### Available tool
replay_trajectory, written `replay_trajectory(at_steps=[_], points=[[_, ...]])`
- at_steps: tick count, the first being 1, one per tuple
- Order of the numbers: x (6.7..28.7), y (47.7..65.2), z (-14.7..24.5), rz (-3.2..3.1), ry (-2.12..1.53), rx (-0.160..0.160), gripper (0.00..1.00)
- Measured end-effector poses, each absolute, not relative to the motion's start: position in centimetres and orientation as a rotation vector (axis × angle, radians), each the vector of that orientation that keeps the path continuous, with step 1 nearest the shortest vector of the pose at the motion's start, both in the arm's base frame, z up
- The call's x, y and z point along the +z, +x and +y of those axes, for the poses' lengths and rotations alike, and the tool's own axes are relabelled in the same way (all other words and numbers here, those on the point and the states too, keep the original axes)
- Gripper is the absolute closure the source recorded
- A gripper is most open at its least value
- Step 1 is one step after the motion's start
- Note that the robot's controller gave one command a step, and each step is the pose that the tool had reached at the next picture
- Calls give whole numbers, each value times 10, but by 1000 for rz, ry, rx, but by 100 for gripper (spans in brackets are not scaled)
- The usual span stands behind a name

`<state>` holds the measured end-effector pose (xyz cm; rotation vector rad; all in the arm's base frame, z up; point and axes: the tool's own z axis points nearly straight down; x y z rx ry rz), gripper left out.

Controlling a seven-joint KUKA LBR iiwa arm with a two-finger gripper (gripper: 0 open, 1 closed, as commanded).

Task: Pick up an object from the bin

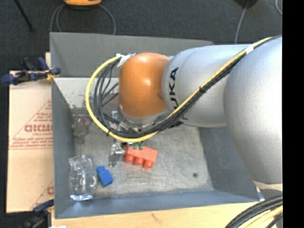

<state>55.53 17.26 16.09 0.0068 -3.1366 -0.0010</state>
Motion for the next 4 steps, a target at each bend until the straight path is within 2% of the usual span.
replay_trajectory(at_steps=[1, 2, 3, 4], points=[[98, 553, 127, -3105, 464, 2, 0], [89, 583, 31, -3090, 659, 2, 0], [78, 544, 48, -3127, 494, -1, 0], [77, 543, 48, -3123, 489, -3, 100]])
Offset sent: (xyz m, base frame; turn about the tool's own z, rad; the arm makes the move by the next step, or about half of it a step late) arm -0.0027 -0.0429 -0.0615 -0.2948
